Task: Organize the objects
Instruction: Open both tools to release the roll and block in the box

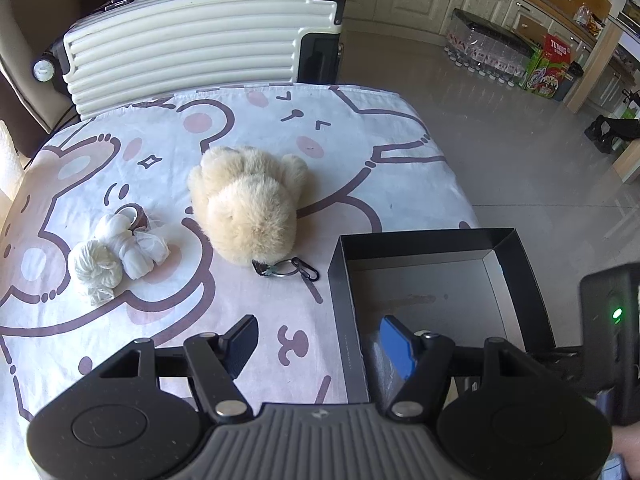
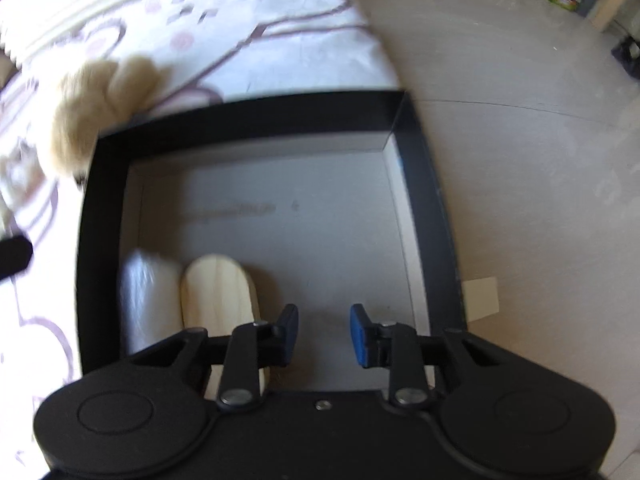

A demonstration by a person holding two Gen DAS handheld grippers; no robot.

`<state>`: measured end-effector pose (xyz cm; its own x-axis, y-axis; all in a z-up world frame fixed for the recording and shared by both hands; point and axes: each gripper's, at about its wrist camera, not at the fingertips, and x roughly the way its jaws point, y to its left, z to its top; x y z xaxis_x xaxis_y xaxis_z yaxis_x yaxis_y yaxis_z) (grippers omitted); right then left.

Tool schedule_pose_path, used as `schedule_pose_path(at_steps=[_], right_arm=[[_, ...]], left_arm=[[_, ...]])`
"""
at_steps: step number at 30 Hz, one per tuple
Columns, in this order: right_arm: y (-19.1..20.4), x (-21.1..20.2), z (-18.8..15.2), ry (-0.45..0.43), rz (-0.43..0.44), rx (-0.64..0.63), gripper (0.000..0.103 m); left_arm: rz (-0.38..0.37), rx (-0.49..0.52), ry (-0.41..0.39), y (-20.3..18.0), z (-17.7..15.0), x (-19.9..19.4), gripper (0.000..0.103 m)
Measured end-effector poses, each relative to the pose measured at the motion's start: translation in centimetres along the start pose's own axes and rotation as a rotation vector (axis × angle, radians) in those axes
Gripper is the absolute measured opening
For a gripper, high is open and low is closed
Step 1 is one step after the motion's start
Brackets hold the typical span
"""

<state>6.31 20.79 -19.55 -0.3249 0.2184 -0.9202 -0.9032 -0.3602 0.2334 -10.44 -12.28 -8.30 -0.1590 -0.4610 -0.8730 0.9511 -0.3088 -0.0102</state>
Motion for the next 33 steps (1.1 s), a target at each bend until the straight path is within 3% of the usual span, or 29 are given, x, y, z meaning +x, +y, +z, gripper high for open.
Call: schedule_pose_path(at_steps=[5,11,33], right_arm=[[1.3,-0.3,-0.1,-0.002,0.051,-0.052,0.024],[1.7,-0.5,-0.3,0.001,0.043,-0.049,0.023],[-0.8,-9.7,-2.5,-0.231,-0.024,0.077,0.043]], left_arm=[[0.006,0.021,0.004,0.0,0.0,0.2,0.068],[0.012,0.046,0.013,0.0,-0.2,0.4,0.068],[0.046,0.158,-0.001,-0.4,-1.8,-2.3,0.068]])
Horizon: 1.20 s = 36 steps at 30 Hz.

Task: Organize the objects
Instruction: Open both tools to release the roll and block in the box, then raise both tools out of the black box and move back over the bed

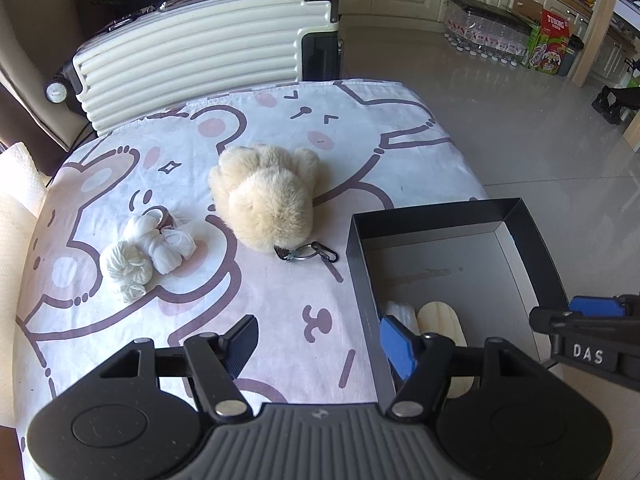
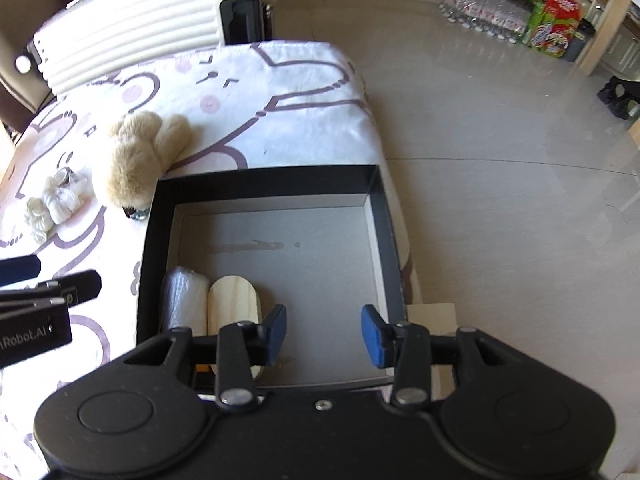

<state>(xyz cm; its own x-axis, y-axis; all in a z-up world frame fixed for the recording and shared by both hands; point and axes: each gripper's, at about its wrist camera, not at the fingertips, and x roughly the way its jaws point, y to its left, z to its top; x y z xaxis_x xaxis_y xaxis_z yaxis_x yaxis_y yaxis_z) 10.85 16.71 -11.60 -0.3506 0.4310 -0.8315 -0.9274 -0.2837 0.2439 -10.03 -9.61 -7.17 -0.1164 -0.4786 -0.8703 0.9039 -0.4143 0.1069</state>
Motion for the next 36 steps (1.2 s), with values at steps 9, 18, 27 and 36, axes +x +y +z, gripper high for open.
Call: schedule_pose_path(at_steps=[9,18,27,36], right_arm=[[-0.1,-3.2,-1.5,-0.058,-0.034,0.012,0.055],[0.2,-6.0,-2.8,-0.124,-0.065,0.049,0.066],[-0.1,-7.6,-4.1,-0.163,-0.100,0.095,0.076],[-1.1,-8.3,-5.5,-0.187,-0.142,0.134,0.094]], left_arm=[[0.008,0.015,-0.010,0.4,-1.0,-2.1,0.068],[0.014,0.028,-0.016,0.9,-2.0,-3.8,0.077],[0.012,0.026,0.012,1.9,-3.1,-4.4,0.089],[0.015,0.041,0.032,2.1,-3.8,-4.3,0.100]])
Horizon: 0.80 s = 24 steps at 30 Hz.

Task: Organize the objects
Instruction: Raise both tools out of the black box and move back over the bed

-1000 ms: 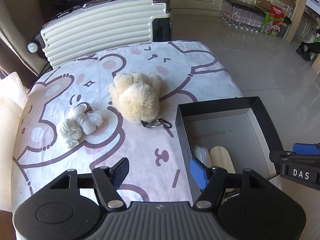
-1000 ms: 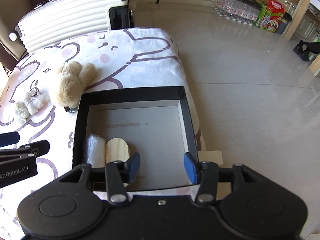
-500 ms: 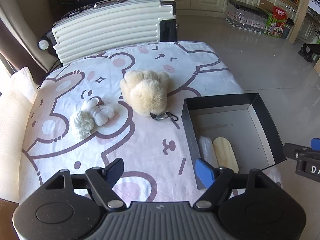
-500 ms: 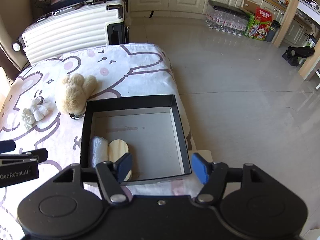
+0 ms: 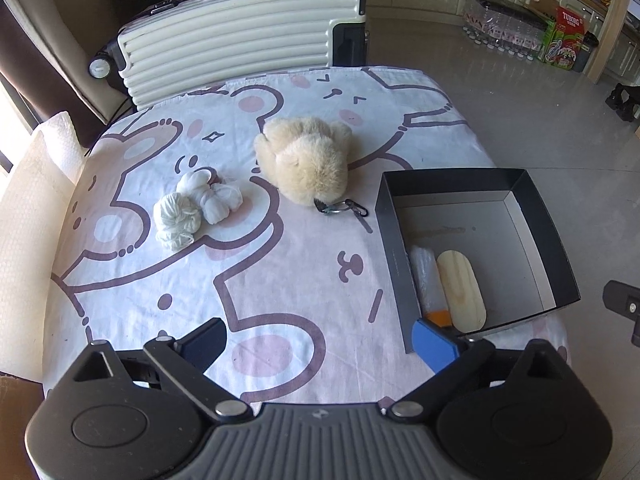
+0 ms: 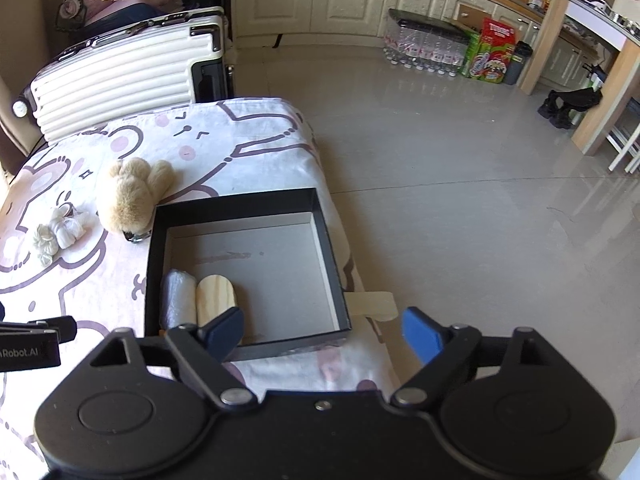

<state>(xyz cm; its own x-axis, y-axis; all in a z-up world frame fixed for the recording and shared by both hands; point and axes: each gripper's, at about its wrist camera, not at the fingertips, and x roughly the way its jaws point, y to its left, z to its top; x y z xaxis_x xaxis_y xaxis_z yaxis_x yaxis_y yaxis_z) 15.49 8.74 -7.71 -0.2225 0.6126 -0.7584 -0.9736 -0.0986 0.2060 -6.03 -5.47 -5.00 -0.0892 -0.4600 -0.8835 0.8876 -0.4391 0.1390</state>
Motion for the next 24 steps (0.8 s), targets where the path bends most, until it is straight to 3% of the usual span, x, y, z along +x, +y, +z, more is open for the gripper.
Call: schedule_pose_path(at_steps=[6,24], right_arm=[[-0.6,0.1,-0.6,-0.012,-0.030,0.014,0.103],[-1.0,1.4,-1.0,0.019,-0.039,0.043,0.103]], left_arm=[[0.004,0.015,0.005,-0.1,-0.2,0.1,0.103],[-0.032,0.077,-0.040,-0.6,-0.1,-0.2,0.103]])
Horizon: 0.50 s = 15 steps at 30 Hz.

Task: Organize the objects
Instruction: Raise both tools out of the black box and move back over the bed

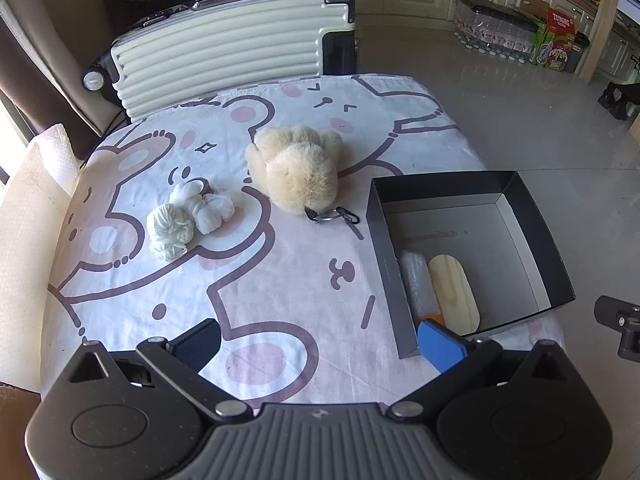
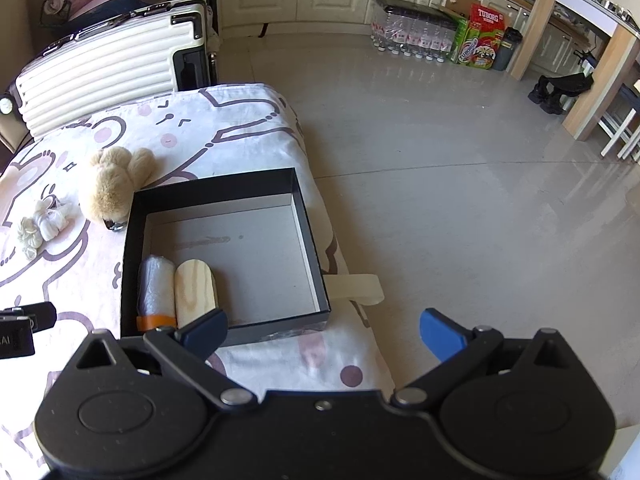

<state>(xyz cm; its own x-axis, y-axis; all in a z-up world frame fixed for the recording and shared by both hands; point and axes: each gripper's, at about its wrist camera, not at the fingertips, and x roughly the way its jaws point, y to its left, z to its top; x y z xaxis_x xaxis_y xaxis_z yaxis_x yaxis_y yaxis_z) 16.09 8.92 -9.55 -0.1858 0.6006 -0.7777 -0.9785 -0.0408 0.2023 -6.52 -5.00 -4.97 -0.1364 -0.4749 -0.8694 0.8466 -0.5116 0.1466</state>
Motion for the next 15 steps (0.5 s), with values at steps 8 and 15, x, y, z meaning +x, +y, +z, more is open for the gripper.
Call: schedule_pose_path(at_steps=[8,15], right_arm=[[0.9,0.4,0.4,0.004,-0.005,0.014,0.103],[3.5,0.5,0.9,-0.005,0.015,-0.013,0.103]], left_arm=[[0.005,-0.016,-0.006,1.7,0.0,0.0,0.103],[0.018,-0.042,-0.012,4.2,0.0,-0.2,0.103]])
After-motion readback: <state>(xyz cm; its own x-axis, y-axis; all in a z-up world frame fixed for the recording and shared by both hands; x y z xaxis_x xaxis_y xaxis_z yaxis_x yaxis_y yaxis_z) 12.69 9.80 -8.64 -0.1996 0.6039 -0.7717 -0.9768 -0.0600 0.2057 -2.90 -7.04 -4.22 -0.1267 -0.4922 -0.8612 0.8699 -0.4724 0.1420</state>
